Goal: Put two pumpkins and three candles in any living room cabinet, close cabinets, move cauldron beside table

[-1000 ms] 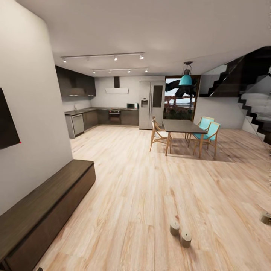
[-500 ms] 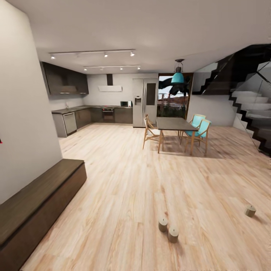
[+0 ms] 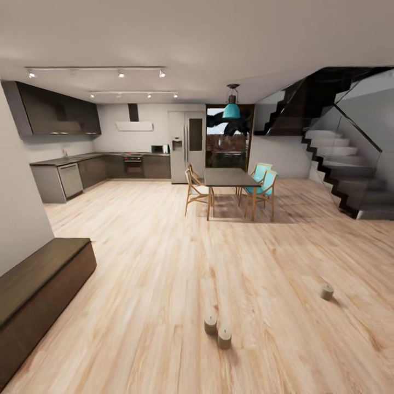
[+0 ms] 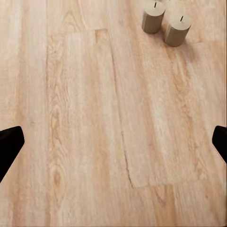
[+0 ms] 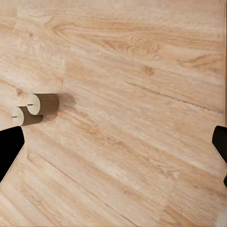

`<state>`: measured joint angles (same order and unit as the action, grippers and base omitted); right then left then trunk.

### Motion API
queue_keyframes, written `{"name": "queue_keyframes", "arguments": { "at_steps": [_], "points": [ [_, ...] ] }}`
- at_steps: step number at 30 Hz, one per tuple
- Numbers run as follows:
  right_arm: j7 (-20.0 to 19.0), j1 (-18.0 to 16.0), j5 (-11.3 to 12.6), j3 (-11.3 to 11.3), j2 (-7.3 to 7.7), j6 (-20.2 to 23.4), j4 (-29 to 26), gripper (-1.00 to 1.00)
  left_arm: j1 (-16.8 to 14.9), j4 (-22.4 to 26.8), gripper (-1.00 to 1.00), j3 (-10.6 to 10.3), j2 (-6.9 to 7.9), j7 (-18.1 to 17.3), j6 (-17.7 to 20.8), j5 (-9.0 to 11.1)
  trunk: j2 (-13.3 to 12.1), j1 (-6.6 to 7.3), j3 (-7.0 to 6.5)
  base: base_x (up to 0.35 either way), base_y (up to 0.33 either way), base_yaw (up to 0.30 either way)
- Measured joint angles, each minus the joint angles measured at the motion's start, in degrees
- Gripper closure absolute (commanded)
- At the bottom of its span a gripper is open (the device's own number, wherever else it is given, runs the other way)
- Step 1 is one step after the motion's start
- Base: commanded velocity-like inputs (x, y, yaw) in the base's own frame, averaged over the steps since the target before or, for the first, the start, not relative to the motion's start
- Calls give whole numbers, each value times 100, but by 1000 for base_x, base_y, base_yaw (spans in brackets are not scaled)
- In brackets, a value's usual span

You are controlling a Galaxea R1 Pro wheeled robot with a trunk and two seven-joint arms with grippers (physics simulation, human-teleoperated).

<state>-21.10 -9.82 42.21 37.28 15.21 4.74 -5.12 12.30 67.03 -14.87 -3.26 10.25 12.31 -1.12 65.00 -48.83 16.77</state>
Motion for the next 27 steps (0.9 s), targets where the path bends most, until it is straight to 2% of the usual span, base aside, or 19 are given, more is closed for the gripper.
{"name": "queue_keyframes", "arguments": {
  "at_steps": [13,27],
  "points": [
    [-2,-4,2,-1,-2,0,-4,-100,0,-3,-100,1,-2,0,0,0,-1,2,53,221,-119,-248],
    [-87,-9,1,-4,7,7,-50,-100,1,0,-100,2,-1,0,0,0,0,2,62,327,-3,-20]
  ]
}}
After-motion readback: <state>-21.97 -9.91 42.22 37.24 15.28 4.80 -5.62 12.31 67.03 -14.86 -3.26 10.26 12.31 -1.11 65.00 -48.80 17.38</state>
